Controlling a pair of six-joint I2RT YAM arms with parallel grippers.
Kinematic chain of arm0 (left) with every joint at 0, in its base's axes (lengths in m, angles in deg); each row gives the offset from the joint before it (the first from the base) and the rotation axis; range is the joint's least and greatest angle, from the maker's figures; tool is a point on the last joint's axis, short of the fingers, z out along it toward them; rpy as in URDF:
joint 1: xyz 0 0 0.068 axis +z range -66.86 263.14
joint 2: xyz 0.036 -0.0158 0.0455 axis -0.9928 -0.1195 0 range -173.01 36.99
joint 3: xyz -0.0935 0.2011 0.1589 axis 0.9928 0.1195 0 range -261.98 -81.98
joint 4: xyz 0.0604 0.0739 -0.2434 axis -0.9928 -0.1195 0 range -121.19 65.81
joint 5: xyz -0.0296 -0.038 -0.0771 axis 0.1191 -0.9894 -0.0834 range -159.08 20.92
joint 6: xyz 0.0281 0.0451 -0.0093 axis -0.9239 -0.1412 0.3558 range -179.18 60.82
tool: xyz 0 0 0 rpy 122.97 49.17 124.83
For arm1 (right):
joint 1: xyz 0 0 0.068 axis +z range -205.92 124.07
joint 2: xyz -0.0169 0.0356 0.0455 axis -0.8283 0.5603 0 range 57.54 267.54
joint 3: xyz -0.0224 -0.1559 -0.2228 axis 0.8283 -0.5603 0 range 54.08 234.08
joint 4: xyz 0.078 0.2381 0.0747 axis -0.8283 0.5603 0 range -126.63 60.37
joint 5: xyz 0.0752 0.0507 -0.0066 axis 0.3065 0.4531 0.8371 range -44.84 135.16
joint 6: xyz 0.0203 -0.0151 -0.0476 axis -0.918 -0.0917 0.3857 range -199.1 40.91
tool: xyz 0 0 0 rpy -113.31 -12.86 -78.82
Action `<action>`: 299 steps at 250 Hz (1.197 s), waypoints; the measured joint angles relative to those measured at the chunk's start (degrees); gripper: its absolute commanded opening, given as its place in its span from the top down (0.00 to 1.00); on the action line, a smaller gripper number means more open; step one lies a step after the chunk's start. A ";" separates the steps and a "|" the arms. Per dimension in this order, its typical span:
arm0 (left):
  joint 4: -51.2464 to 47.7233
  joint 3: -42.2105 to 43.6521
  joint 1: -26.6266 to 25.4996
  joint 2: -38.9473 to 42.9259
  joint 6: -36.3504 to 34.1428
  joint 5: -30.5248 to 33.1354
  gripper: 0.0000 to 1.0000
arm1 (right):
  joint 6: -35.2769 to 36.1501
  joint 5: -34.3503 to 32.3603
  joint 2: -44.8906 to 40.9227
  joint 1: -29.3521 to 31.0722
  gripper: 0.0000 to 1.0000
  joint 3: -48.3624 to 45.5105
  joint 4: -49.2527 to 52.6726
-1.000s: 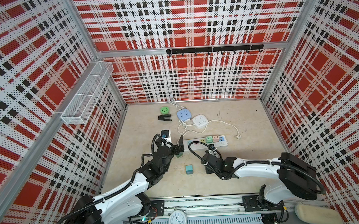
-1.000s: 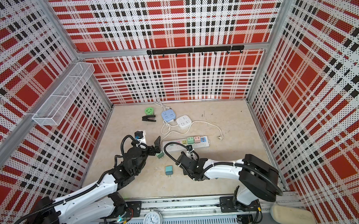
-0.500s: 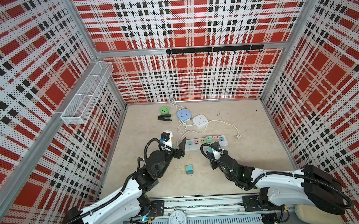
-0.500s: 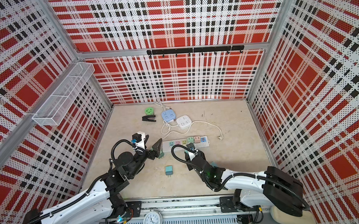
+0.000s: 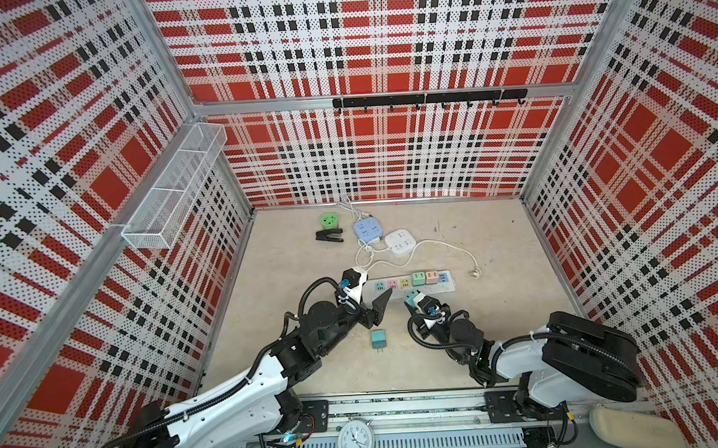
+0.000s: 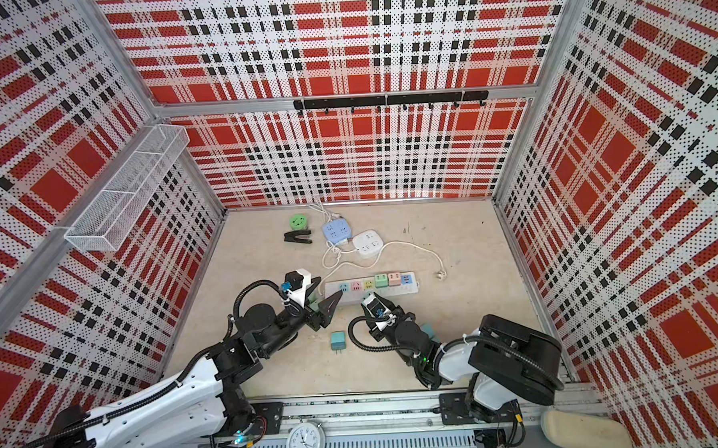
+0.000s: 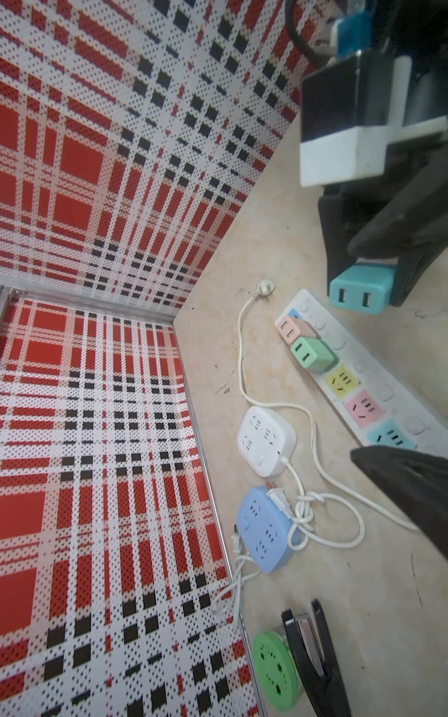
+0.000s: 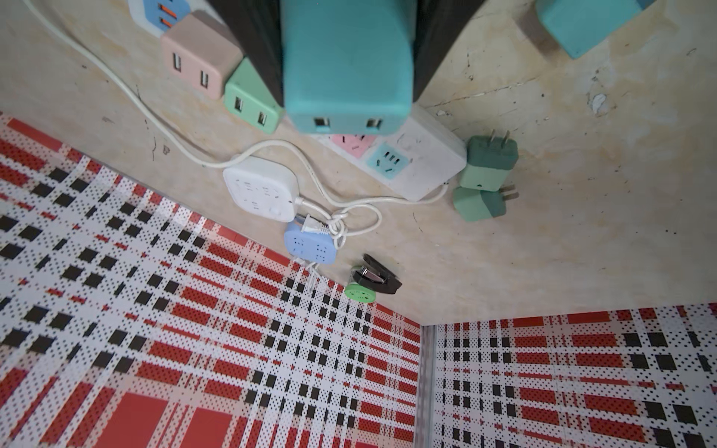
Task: Insert the plug
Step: 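Lift the teal charger toward the left gripper while the left gripper approaches, then close the left gripper on the teal charger and open the right gripper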
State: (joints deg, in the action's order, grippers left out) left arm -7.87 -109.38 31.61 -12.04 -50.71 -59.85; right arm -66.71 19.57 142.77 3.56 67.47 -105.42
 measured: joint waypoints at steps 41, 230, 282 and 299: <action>-0.11 -0.85 -0.42 -1.62 -0.22 -4.09 0.24 | 4.07 2.47 -1.03 0.00 1.00 0.00 -5.20; -0.24 -7.72 0.13 -14.43 0.28 -22.27 0.41 | 10.71 13.35 -7.78 -0.09 1.00 -1.14 -7.72; -0.20 -8.04 0.63 -14.78 0.50 -23.52 0.54 | 12.26 13.60 -7.98 -0.11 1.00 -1.22 -7.78; -0.81 -8.41 0.63 -14.75 0.50 -23.54 0.54 | 13.62 13.53 -8.04 -0.09 1.00 -1.27 -7.93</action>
State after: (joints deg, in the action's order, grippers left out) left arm -8.68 -117.79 32.24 -26.79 -50.21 -83.39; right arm -53.10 33.10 134.73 3.47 66.20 -113.35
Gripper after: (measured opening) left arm 0.459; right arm 0.446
